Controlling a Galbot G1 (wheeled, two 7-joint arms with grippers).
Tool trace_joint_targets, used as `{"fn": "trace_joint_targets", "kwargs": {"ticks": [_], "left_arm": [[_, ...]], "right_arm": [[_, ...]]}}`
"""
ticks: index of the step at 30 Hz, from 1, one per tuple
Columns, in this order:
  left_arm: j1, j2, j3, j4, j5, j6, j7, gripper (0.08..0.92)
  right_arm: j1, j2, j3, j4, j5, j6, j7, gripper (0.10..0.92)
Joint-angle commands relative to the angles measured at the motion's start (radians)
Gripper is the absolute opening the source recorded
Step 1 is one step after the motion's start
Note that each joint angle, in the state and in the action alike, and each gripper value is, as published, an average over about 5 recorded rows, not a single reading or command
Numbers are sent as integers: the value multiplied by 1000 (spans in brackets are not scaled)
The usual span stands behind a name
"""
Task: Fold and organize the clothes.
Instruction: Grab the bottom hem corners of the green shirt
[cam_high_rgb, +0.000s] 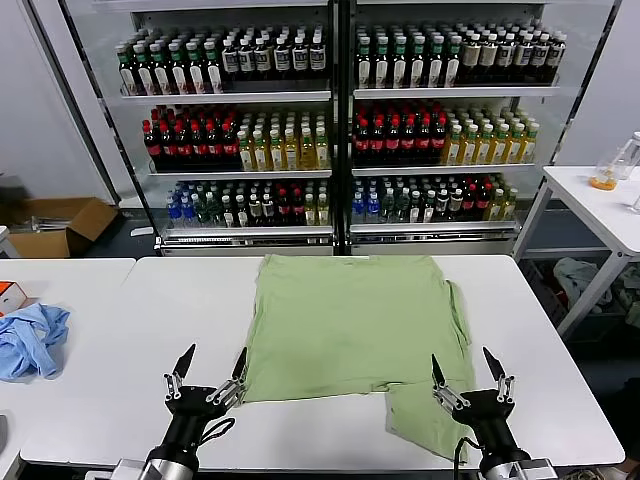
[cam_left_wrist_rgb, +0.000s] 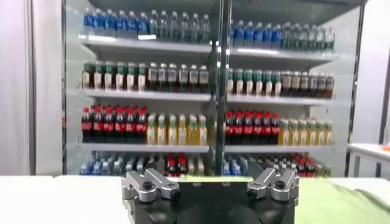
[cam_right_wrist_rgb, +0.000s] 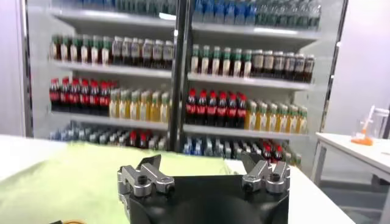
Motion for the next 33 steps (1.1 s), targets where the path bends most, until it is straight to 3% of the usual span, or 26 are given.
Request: {"fn": "trace_joint_targets", "kwargs": {"ticks": [1, 12, 29, 33], "left_arm": [[-72, 49, 8, 69, 5, 297, -19, 823], [-173, 63, 58, 214, 68, 370, -18, 823], [-242, 52, 77, 289, 32, 369, -7, 823], [-237, 51, 81, 285, 19, 366, 2, 820]], "right_arm": [[-26, -8, 4, 5, -23, -154, 1, 823], [-45, 18, 1, -49, -36, -144, 22, 823], [-47, 45, -37, -81, -42, -163, 24, 823], [-57, 49, -47, -81, -30, -172, 26, 765]]}}
